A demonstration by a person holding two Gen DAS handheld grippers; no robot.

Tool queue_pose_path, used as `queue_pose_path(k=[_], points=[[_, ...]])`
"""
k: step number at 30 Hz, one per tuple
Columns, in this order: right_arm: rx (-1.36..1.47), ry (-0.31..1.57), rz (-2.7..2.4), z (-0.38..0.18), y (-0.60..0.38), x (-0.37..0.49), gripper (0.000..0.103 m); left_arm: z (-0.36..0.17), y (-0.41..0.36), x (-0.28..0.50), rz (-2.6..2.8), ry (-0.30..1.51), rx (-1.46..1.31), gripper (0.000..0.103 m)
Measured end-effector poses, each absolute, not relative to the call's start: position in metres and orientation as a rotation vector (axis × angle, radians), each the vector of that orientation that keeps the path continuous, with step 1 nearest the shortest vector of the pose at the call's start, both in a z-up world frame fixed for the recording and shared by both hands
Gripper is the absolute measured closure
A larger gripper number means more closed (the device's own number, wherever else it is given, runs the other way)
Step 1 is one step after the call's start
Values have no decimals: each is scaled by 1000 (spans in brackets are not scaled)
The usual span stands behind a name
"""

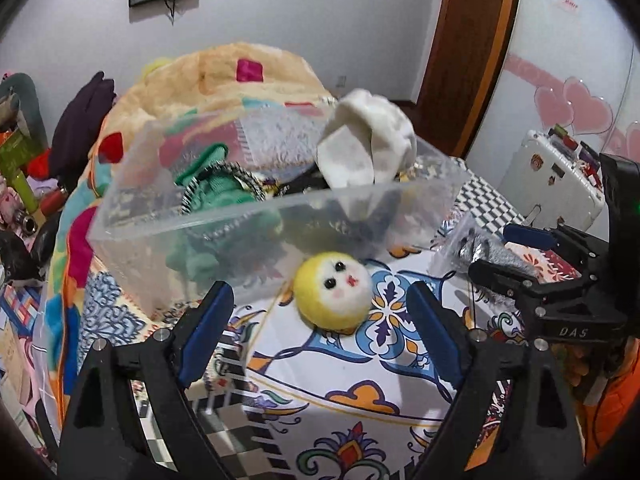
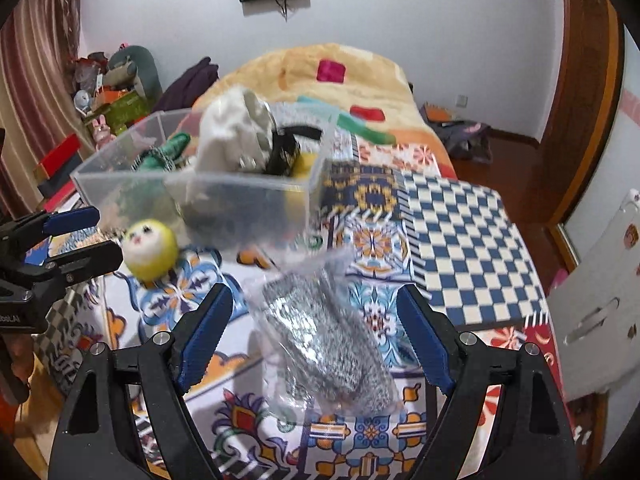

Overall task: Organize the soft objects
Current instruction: 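Grasp the yellow doll with left tool while right tool grasps the bagged sock, then lower the doll into the box with left tool while right tool drops the sock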

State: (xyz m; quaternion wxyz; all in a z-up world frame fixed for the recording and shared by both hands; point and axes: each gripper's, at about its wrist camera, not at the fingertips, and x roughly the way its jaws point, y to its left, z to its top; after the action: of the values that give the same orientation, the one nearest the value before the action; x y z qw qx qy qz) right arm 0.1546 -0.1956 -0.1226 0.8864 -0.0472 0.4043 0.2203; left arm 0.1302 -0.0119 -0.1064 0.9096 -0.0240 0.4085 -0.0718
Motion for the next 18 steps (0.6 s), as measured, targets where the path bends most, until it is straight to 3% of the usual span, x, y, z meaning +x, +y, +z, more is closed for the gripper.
queue_pose_path(k=[4, 5, 8, 11, 13, 18], points=[[-92, 873, 479, -132, -196, 152, 24, -113, -17, 134, -144, 855, -45, 20], [-91, 875, 488, -132, -195, 151, 36, -114, -19, 135, -148, 861, -42, 24], [-90, 891, 499, -135, -194, 148, 59, -119, -23, 139, -168, 887, -39, 33], [-88, 878, 497, -134, -197, 143, 70, -120, -24, 140, -177, 893, -34, 48], [-84, 869, 496, -133, -198, 140, 72, -123, -23, 142, -185, 909, -41, 61], [-75, 847, 497, -130, -203, 133, 73, -122, -20, 140, -188, 891, -53, 61]])
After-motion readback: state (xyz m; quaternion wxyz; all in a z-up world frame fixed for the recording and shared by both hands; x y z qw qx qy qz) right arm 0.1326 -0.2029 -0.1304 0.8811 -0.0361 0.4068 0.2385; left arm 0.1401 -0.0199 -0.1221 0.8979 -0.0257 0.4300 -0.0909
